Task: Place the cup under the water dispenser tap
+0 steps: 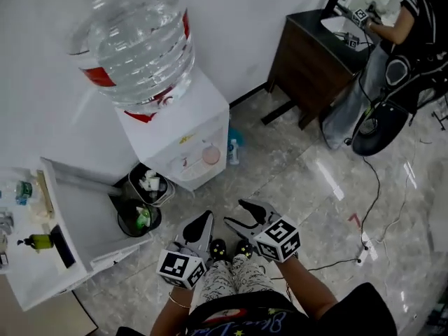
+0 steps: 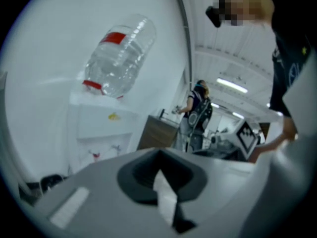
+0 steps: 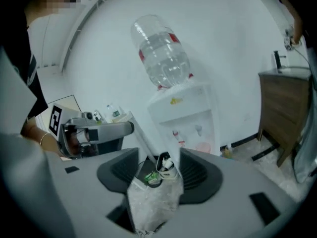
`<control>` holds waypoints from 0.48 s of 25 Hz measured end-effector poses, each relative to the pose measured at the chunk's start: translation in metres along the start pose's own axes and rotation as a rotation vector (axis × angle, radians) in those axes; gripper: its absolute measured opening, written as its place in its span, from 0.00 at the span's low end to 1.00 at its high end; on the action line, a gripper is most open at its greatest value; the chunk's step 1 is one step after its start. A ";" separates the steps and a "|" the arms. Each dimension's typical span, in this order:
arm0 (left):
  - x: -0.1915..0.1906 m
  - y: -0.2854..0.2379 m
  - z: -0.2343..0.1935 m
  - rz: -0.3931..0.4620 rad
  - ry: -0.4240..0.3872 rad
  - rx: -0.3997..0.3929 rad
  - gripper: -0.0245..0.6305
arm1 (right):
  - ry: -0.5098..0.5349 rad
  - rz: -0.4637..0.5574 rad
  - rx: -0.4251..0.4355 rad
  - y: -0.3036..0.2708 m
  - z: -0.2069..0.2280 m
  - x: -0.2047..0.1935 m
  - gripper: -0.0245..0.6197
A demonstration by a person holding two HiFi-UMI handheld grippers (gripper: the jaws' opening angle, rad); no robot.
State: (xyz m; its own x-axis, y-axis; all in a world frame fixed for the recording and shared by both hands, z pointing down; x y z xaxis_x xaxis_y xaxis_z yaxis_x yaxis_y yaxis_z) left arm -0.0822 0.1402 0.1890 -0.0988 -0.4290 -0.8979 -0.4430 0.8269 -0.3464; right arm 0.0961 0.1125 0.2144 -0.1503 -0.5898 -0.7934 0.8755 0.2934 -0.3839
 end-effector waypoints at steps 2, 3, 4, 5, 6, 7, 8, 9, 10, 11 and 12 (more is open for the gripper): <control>0.019 0.020 0.011 0.014 -0.037 -0.011 0.04 | 0.087 0.059 -0.006 0.020 -0.030 0.027 0.22; 0.028 0.030 0.015 0.023 -0.049 -0.012 0.04 | 0.115 0.099 -0.004 0.030 -0.043 0.038 0.06; 0.037 0.038 0.019 0.036 -0.057 -0.012 0.04 | 0.135 0.136 0.000 0.038 -0.054 0.048 0.06; 0.045 0.045 0.023 0.051 -0.064 -0.013 0.04 | 0.151 0.160 0.003 0.045 -0.063 0.055 0.06; 0.051 0.051 0.028 0.066 -0.072 -0.014 0.04 | 0.165 0.171 0.006 0.051 -0.071 0.060 0.06; 0.056 0.057 0.033 0.078 -0.083 -0.016 0.04 | 0.176 0.172 0.009 0.057 -0.078 0.061 0.06; 0.059 0.063 0.038 0.088 -0.095 -0.017 0.04 | 0.184 0.171 0.013 0.062 -0.084 0.062 0.06; 0.062 0.067 0.043 0.097 -0.105 -0.017 0.04 | 0.188 0.171 0.018 0.067 -0.090 0.062 0.06; 0.065 0.069 0.046 0.105 -0.111 -0.017 0.04 | 0.189 0.174 0.021 0.071 -0.093 0.062 0.06; 0.067 0.070 0.050 0.112 -0.112 -0.017 0.04 | 0.192 0.178 0.023 0.074 -0.096 0.063 0.06; 0.068 0.069 0.052 0.117 -0.113 -0.018 0.04 | 0.195 0.183 0.023 0.077 -0.096 0.063 0.06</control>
State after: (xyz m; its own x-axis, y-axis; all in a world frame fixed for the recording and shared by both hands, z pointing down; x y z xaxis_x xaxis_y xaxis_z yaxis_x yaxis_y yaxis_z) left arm -0.0728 0.1872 0.0897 -0.0505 -0.2860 -0.9569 -0.4501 0.8618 -0.2338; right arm 0.1096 0.1704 0.0895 -0.0724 -0.3720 -0.9254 0.9060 0.3634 -0.2170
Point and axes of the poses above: the fingertips, and each gripper's own axes: y backward along the fingers, z to its right, x out of its top, the point moved 9 cm from there along y, backward along the fingers, and after that the axes turned 12 degrees about x, right-handed, at the moved point
